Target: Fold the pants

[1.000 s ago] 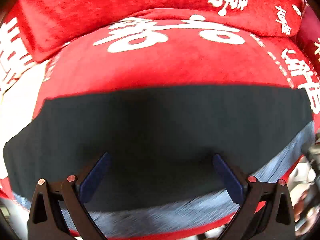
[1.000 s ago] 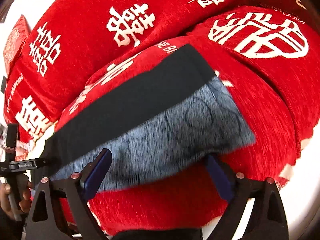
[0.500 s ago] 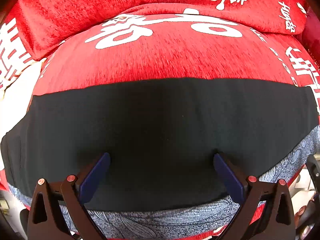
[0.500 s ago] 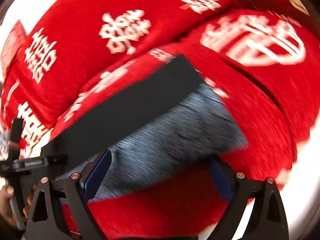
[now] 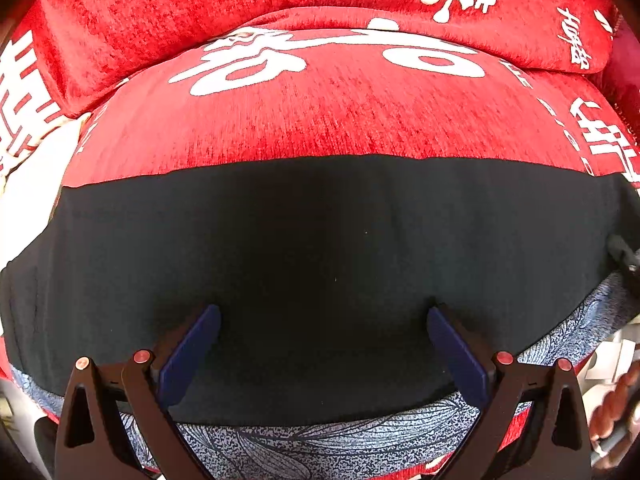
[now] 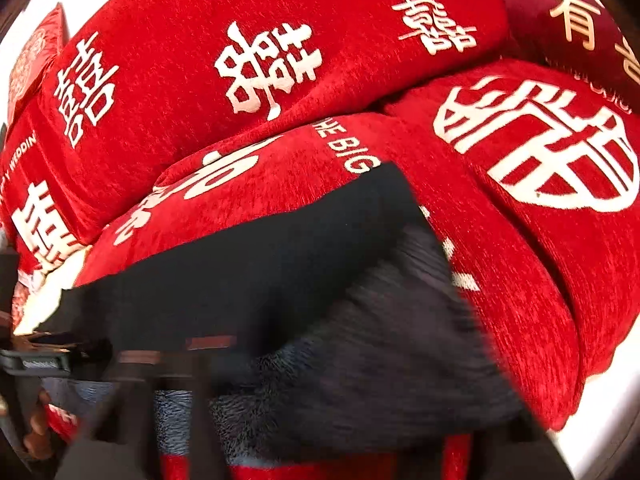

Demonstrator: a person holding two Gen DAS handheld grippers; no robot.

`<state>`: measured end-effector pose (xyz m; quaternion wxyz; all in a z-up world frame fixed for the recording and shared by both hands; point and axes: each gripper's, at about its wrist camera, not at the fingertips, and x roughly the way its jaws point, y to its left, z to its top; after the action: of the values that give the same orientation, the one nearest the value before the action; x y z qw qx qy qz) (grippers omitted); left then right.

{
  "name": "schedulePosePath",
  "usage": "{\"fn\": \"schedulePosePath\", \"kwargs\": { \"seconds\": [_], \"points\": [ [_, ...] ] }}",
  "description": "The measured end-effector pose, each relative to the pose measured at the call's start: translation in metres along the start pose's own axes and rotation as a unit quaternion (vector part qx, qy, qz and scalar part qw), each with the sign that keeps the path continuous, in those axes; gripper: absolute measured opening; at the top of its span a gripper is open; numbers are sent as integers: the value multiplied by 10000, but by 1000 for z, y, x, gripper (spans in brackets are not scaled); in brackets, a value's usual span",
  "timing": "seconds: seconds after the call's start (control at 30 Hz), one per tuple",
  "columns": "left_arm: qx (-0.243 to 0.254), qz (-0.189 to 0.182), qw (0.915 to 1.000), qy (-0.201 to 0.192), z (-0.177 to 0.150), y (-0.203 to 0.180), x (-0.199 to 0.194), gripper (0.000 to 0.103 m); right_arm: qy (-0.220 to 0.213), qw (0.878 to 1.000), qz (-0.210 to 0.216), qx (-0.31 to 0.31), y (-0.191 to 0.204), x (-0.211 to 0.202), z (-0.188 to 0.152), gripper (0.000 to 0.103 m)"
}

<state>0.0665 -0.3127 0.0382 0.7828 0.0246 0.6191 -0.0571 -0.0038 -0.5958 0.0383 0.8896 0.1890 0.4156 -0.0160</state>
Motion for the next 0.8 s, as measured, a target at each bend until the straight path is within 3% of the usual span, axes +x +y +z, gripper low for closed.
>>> {"fn": "schedulePosePath", "kwargs": {
  "seconds": [0.1,0.37,0.47,0.7,0.8],
  "points": [
    [-5,2,10000,21,1,0,-1,103,-163,9998,117,-18,7,-19,0,16],
    [-293,-12,9995,149,43,-4,11,103,-221,9982,-203,-527,43,-31,10,15],
    [-154,29,9999,54,33,-10,10,103,-209,9978,-270,-572,47,-32,11,15],
    [227,279,9994,3,-27,-28,-8,103,-116,9968,-453,-645,48,-29,9,15],
    [173,276,9995,17,-27,-27,-8,103,-134,9972,-437,-594,46,-31,7,15]
  ]
}}
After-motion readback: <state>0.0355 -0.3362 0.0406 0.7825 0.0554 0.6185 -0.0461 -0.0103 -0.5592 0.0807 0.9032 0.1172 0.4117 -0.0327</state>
